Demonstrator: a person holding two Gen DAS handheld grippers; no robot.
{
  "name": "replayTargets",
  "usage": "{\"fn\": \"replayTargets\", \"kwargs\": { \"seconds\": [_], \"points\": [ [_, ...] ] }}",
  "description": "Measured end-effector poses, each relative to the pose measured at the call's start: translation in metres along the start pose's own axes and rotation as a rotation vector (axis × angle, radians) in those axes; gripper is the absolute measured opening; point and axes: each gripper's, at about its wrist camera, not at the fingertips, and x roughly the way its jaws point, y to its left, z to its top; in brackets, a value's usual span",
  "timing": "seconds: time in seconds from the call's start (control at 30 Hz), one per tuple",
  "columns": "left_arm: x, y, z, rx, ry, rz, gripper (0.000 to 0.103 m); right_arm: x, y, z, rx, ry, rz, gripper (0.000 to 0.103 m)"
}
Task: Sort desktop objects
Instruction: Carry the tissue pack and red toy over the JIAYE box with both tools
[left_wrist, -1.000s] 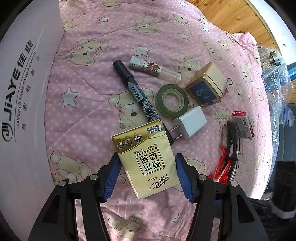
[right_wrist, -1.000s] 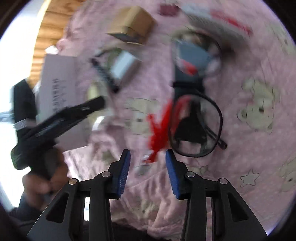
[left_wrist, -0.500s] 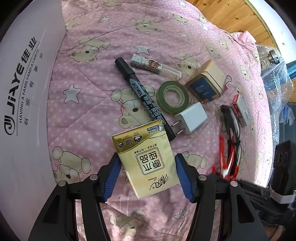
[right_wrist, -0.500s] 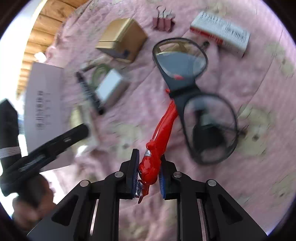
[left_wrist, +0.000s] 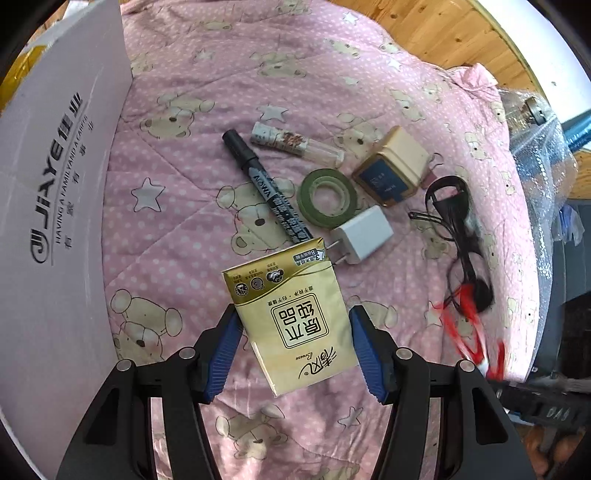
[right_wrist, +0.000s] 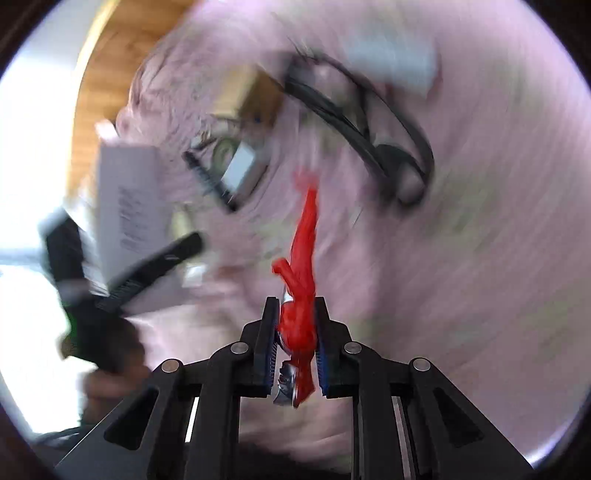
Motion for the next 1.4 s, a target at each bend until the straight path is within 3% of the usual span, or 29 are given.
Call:
{"fn": "replayTargets", "kwargs": {
  "seconds": [0.13,0.6,1.4],
  "points": [
    [-0.011,0.005,-0.009,0.002,-0.011,-0.003,0.060,-0.011,0.017,0.001,-0.077,-0.077,-0.004,0.018],
    [-0.044,0.001,-0.022,0.009,-0.061,-0.036,0.060,0.003,0.004,-0.004,-0.069,-0.038,-0.002,0.018],
    [-0.117,0.000,-0.051,-0.005,-0.220,-0.075,0.060,-0.013,0.068,-0.026,-0.229,-0.069,0.006,0.018]
  ]
}}
